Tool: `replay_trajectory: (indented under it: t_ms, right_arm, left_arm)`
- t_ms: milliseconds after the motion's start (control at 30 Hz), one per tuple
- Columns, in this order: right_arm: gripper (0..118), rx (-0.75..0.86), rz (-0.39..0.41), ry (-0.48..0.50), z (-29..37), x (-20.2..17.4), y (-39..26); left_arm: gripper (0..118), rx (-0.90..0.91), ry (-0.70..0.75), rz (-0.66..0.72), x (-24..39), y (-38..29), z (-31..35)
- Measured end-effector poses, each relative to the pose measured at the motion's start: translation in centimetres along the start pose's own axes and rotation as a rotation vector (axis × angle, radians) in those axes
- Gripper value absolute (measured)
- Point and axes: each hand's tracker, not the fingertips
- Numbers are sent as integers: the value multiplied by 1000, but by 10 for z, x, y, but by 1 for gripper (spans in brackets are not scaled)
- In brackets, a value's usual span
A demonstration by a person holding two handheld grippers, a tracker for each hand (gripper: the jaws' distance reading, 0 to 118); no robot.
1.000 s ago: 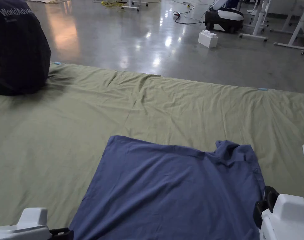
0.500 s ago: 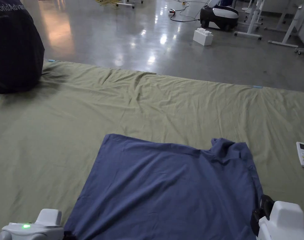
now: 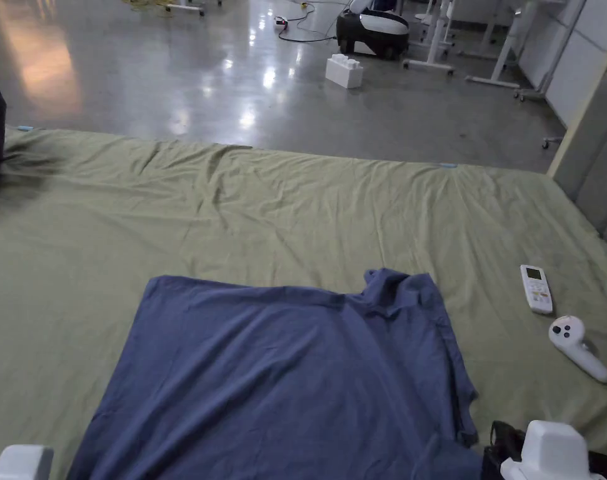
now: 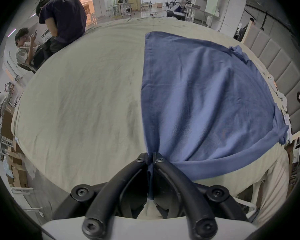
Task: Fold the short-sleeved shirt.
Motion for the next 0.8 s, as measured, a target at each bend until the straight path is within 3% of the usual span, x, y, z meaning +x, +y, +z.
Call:
replay_trajectory:
  t_ms: [167,200,233,267,300,333,467,567,733,767,800]
  right_arm:
    - [2,-212,-43,-8,2,27,-33]
    - [7,-235,-59,-15,1,30,-40]
    - [19,-269,-70,-14,0,30,-46]
    - [44,-301,-88,-13,-2,31,-53]
    - [58,-316,-104,-5,-4,32,-58]
    - [62,-340,-117,11,-7,33,-64]
    - [61,-376,-168,50,-23,24,-75]
    - [61,-411,-147,72,-40,11,-79]
    - [28,-422,-43,51,-51,-6,-82]
    - [16,-415,-30,64,-49,-8,-80]
    - [14,-421,-15,59,-48,-10,-78]
  left_arm:
    - [5,16,-14,34,0,1,8]
    - [5,15,-14,33,1,1,8]
    - [5,10,-12,27,4,2,8]
    - [5,13,-6,24,6,1,8]
    - [5,13,-4,23,7,3,7]
    - [5,10,-2,19,8,3,6]
    - [5,7,5,15,10,3,6]
    - [5,6,3,23,8,3,5]
    - [5,10,-3,45,8,4,5]
    - [5,13,-6,49,8,4,6]
    - [5,16,-8,52,9,4,6]
